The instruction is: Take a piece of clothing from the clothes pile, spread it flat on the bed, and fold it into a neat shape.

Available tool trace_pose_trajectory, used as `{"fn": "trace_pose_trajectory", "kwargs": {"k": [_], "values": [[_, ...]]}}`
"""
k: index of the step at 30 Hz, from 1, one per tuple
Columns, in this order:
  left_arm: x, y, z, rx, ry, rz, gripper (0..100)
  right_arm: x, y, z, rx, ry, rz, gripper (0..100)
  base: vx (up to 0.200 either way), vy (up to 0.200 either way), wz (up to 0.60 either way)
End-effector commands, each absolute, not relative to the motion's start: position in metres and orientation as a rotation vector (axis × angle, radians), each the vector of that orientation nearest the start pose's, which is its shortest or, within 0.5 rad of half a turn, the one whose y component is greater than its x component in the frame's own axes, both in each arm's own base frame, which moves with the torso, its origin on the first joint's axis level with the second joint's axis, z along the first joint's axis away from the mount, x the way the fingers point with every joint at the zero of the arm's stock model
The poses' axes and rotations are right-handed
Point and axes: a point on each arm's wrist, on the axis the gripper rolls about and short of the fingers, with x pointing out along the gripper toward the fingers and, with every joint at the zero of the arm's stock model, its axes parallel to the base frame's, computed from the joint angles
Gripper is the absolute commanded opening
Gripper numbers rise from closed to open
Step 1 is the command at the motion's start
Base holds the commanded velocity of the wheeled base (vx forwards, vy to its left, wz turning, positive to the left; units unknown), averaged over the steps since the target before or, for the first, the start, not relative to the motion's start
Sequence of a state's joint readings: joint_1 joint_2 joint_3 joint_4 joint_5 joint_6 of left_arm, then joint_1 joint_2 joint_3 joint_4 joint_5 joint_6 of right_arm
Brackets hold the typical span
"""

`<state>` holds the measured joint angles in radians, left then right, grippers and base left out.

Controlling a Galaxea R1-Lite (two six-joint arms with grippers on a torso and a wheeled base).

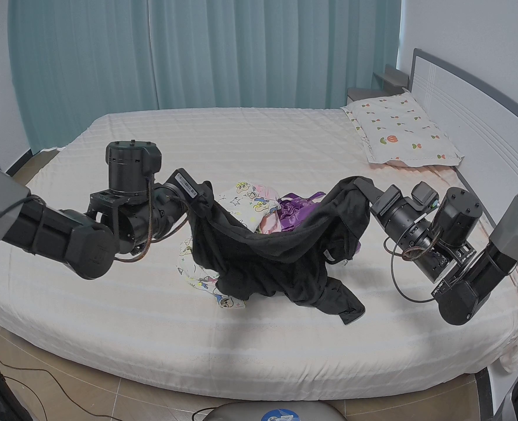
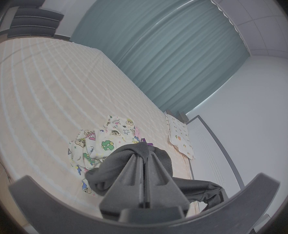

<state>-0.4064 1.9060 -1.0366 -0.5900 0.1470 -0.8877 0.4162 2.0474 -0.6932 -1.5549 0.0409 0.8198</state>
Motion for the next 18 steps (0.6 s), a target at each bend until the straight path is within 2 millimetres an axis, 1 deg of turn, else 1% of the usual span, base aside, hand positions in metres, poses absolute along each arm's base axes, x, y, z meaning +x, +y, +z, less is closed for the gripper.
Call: {"fn": "trace_pose_trajectory", "kwargs": {"k": [1, 3, 6, 10, 14, 17, 18], "values": [[0.327, -0.127, 0.142, -0.786, 0.450, -0.056, 0, 0.329, 0.166, 0.086, 0.821, 0.120, 0.507, 0, 0.000, 0.000, 0.00], [0.327, -0.128, 0.131, -0.802, 0.474, -0.057, 0, 0.328, 0.173, 0.078, 0.816, 0.147, 0.514, 0, 0.000, 0.000, 0.00], [0.326, -0.128, 0.128, -0.867, 0.453, -0.078, 0, 0.324, 0.178, 0.078, 0.813, 0.156, 0.527, 0, 0.000, 0.000, 0.00], [0.320, -0.127, 0.122, -0.888, 0.475, -0.102, 0, 0.322, 0.177, 0.083, 0.806, 0.142, 0.529, 0, 0.000, 0.000, 0.00], [0.319, -0.125, 0.118, -0.901, 0.504, -0.116, 0, 0.322, 0.174, 0.085, 0.807, 0.127, 0.503, 0, 0.000, 0.000, 0.00], [0.319, -0.125, 0.117, -0.936, 0.526, -0.130, 0, 0.322, 0.173, 0.080, 0.804, 0.141, 0.492, 0, -0.200, 0.000, 0.00], [0.320, -0.124, 0.117, -0.939, 0.532, -0.139, 0, 0.321, 0.174, 0.077, 0.802, 0.149, 0.488, 0, 0.000, 0.000, 0.00]]}}
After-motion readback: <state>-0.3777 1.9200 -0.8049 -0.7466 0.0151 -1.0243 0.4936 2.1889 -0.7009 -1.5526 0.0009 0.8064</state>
